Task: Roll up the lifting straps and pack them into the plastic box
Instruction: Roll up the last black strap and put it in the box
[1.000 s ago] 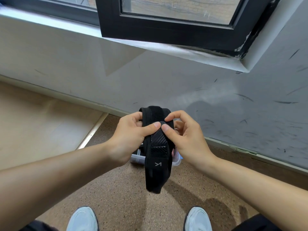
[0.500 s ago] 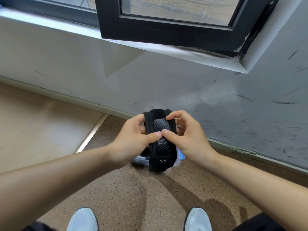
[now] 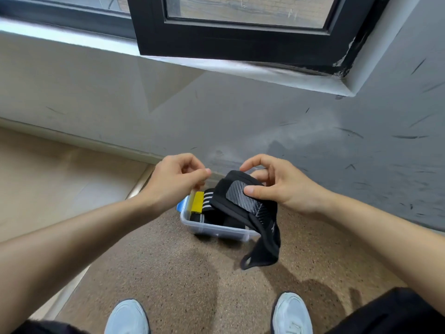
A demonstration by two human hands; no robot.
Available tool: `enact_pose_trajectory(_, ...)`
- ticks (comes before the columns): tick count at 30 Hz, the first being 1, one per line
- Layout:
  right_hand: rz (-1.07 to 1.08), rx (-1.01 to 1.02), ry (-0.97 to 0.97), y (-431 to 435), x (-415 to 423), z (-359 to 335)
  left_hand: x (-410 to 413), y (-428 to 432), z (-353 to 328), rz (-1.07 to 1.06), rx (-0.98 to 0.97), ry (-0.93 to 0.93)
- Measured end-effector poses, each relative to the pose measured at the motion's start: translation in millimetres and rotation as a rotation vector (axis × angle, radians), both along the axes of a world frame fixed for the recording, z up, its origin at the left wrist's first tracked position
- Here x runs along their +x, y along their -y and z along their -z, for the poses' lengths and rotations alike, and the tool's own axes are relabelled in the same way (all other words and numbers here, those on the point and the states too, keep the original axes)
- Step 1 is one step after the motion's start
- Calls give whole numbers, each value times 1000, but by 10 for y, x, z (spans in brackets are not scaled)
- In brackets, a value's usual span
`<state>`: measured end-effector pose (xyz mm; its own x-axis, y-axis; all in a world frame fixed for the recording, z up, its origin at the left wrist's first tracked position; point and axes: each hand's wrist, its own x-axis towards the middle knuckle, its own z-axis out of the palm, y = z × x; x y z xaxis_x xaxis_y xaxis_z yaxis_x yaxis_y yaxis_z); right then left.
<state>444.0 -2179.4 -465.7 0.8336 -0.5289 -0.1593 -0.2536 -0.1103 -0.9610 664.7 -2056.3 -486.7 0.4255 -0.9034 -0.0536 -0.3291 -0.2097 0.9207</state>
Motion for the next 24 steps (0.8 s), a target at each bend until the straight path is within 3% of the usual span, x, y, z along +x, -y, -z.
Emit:
enact_pose_trajectory(5,-159,-61,-81,35,-23,-104,-29,18,-14,486,132,17)
enact_pose_trajectory(7,-190,-120,-126,64,-40,-125,-43,25,10,578,200,7)
enact_pose_trajectory(17,-111,-288,-429,414,-306,-20,367,-48,260,644,476,163)
enact_pose_trajectory(24,-91,-283,-486,479,-347,157,217,-39,92,516,355,-84)
